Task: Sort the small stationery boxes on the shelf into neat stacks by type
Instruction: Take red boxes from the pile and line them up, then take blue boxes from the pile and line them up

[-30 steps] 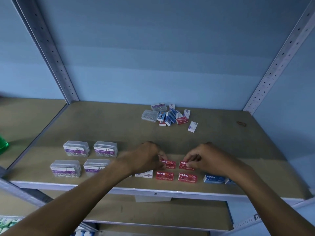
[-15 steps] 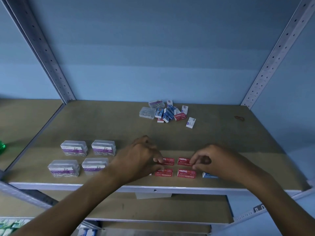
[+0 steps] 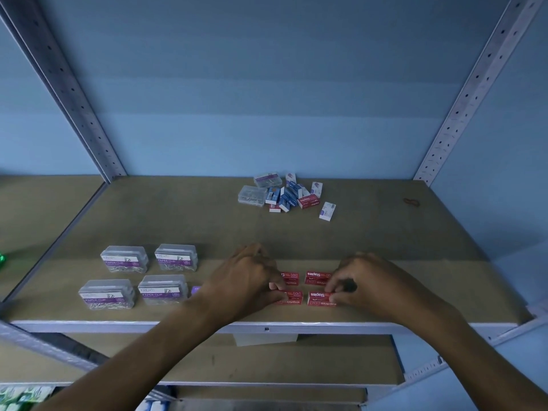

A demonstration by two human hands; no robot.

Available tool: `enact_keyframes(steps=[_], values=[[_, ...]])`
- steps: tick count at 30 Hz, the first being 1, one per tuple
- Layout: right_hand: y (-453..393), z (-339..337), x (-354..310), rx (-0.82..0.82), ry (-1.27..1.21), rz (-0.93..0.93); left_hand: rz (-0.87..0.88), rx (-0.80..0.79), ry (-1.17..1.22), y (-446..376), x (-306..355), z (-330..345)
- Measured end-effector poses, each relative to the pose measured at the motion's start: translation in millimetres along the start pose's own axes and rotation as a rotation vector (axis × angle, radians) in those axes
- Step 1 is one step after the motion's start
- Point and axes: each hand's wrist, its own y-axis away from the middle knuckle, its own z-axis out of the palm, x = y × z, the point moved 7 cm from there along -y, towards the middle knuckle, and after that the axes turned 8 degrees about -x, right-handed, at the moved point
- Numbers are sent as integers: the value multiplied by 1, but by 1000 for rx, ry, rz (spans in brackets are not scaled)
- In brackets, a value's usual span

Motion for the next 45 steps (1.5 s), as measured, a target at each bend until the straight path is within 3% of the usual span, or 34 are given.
enact_keyframes(steps=[5,10,19,26,28,33,36,39,45], values=[[3,1,3,-14,-34,4,-9,-19,19,-1,-4,5],[9,-20,12,92,-126,24,-71,56,58,2,-24,-18],[-10,-28,27,162,-65,72,-217,60,109,-12,-63,-23],[-62,-36,24,118,-69,85,-400,-137,128,-45,-91,-14],[-92,-54,15,162,-68,24,-431,-114,207,-62,-107,-17],[-161,-88,8,238,-62,16,-392,-57,271,-104,-135,-17],[-186,-79,11,175,-13,51,-372,-60,285,-117,-143,-14],[-195,-67,16,146,-1,64,-396,-96,241,-123,-156,-6],[-197,-64,19,242,-90,68,-439,-94,176,-129,-165,-2]])
